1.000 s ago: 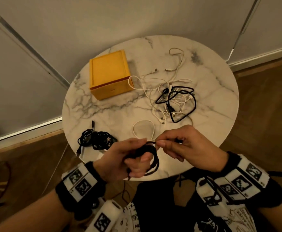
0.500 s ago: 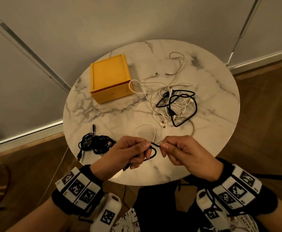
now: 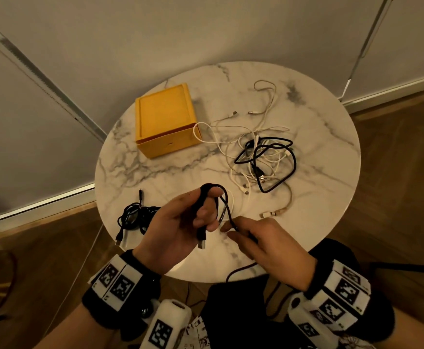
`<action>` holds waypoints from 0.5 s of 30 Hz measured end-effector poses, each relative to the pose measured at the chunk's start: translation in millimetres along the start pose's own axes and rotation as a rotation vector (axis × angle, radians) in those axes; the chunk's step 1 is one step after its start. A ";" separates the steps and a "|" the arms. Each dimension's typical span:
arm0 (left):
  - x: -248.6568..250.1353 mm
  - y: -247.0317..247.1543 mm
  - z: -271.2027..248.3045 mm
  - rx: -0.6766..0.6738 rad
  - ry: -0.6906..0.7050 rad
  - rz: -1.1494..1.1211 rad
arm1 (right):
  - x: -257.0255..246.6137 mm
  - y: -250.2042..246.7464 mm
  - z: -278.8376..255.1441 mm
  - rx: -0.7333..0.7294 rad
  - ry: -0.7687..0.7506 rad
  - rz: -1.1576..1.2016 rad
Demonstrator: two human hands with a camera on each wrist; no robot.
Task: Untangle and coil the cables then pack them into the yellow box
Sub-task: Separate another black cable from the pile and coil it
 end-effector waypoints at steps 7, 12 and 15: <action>-1.3 -1.5 9.0 0.025 0.254 0.095 | -2.7 26.7 -3.6 -0.130 0.035 -0.151; -1.2 3.0 12.5 0.031 0.392 0.371 | -11.2 28.0 -3.5 -0.122 0.042 -0.141; 1.3 3.3 12.7 0.055 0.477 0.559 | -17.4 31.9 -7.3 -0.134 0.055 -0.137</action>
Point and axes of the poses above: each hand's wrist, its own z-axis towards the middle knuckle, its own y-axis out of the palm, x = y × z, the point moved 7 cm from there along z, towards the middle knuckle, and after that the axes turned 14 degrees about y, right-handed, at the moved point
